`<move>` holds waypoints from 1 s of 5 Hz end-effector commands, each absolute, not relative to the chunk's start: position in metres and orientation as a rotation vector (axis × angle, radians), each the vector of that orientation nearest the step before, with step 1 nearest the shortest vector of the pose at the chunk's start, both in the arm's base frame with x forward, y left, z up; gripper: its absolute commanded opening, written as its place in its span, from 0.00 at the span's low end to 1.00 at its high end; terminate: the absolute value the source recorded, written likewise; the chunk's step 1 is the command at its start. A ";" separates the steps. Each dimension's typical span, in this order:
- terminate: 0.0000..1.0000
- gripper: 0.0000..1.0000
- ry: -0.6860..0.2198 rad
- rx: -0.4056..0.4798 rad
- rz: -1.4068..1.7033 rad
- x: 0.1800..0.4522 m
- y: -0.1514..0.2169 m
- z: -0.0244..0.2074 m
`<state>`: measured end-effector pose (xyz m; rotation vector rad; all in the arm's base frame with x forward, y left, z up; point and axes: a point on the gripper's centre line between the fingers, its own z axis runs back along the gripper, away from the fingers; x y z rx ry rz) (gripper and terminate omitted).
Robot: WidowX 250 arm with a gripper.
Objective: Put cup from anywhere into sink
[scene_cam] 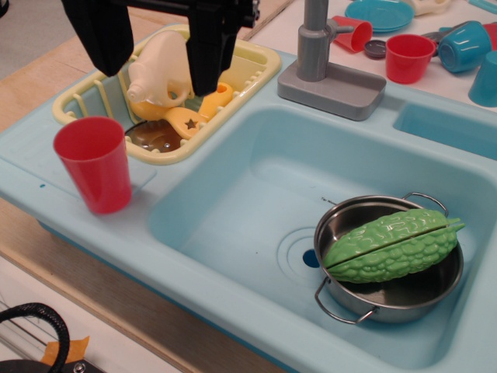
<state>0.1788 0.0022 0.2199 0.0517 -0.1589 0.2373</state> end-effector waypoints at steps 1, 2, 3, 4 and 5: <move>0.00 1.00 -0.159 0.052 0.237 0.179 0.002 0.220; 0.00 1.00 -0.097 0.079 0.301 0.180 0.009 0.211; 0.00 1.00 -0.088 0.092 0.327 0.178 0.017 0.202; 0.00 1.00 -0.051 0.080 0.356 0.167 0.025 0.188; 0.00 1.00 -0.039 0.056 0.370 0.161 0.030 0.177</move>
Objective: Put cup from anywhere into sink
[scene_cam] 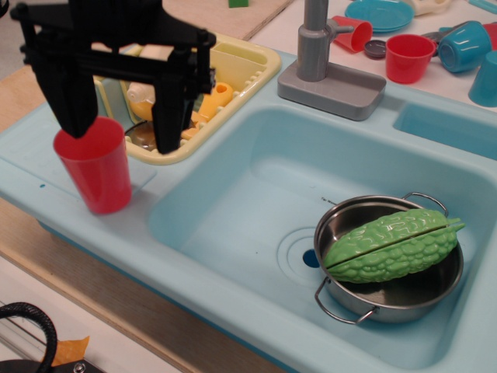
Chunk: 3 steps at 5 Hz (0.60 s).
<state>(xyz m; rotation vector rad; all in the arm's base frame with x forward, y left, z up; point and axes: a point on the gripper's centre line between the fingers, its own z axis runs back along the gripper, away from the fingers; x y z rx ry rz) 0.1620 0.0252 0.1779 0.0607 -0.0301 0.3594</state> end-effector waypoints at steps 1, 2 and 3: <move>0.00 1.00 -0.051 0.030 0.373 0.161 0.035 0.168; 0.00 1.00 -0.050 0.002 0.360 0.166 0.036 0.159; 0.00 1.00 -0.044 -0.021 0.349 0.169 0.037 0.153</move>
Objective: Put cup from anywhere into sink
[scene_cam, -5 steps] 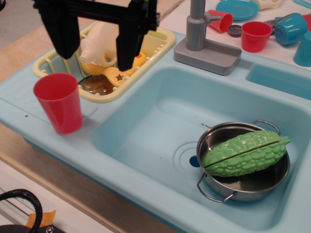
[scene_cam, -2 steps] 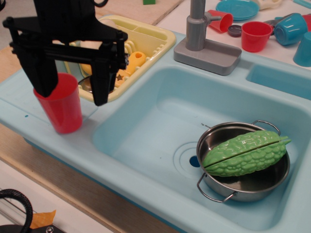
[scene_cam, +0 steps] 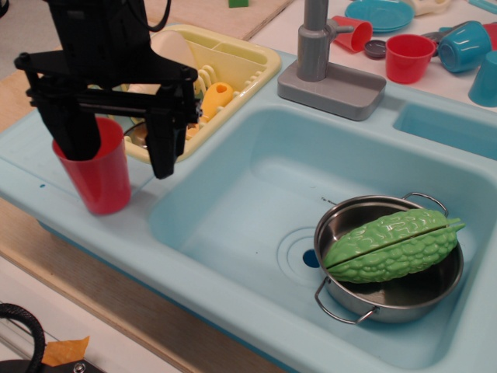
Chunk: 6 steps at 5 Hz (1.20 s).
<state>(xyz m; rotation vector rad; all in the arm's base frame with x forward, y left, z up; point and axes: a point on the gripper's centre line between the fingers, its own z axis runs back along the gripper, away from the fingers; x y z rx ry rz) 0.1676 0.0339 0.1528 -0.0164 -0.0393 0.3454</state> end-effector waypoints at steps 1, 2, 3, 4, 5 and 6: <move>0.00 0.00 -0.054 -0.042 0.356 0.170 0.037 0.143; 0.00 0.00 -0.055 -0.041 0.347 0.172 0.035 0.143; 0.00 0.00 -0.061 -0.036 0.344 0.171 0.034 0.145; 0.00 0.00 -0.072 -0.029 0.339 0.171 0.031 0.152; 0.00 0.00 -0.124 -0.013 0.294 0.183 0.015 0.173; 0.00 0.00 -0.185 -0.032 0.206 0.202 -0.008 0.180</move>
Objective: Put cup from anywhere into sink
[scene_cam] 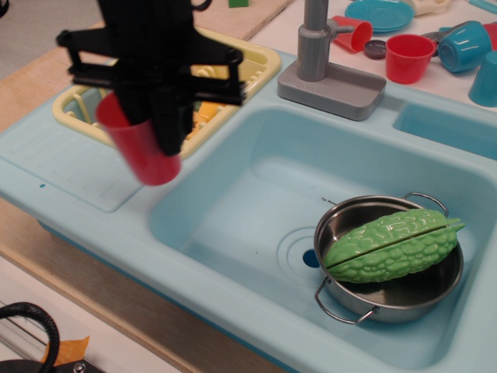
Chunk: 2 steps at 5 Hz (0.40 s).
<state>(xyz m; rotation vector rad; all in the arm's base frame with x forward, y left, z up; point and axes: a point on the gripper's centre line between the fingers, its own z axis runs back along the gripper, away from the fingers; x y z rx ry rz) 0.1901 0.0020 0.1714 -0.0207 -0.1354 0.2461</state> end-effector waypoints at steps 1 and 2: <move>0.00 0.00 -0.215 -0.075 0.092 0.227 -0.027 0.172; 0.00 1.00 -0.208 -0.129 -0.004 0.249 -0.044 0.161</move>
